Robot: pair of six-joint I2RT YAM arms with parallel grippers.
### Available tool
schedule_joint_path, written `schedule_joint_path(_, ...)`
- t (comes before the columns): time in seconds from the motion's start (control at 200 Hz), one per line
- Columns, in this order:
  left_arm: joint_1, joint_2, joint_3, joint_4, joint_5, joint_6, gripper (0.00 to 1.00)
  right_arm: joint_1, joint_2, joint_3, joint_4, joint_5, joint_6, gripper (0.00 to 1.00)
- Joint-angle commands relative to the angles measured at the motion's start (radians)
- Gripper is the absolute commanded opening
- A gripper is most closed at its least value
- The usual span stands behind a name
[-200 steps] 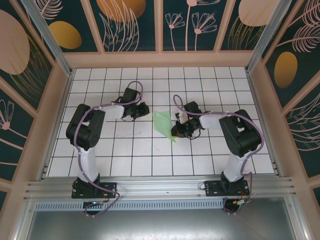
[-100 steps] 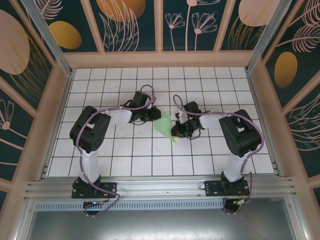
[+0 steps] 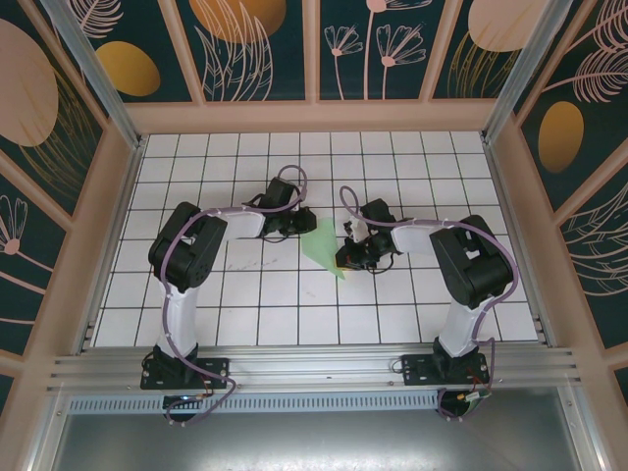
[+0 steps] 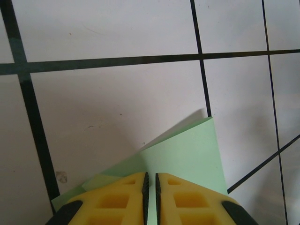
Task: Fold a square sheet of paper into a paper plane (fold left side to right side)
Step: Fourth fold the wing at the center of the table.
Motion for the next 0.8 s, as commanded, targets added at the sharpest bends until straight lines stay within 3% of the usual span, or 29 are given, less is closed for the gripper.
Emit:
schedule_joint_path(0.0, 0.030, 0.034, -0.001, 0.001, -0.065, 0.024, 0.15, 0.014, 0.079, -0.068, -0.177, 0.170, -0.027, 0.00)
schedule_joint_path(0.415, 0.116, 0.047, 0.090, -0.081, -0.078, 0.087, 0.15, 0.015, 0.070, -0.065, -0.177, 0.156, -0.029, 0.00)
schedule_joint_path(0.64, 0.116, -0.082, 0.019, -0.068, -0.072, 0.085, 0.22, 0.015, -0.015, -0.070, -0.025, 0.024, 0.003, 0.00)
schedule_joint_path(0.791, 0.114, -0.211, -0.100, -0.005, -0.016, 0.021, 0.31, 0.003, -0.127, -0.060, 0.058, 0.035, 0.022, 0.21)
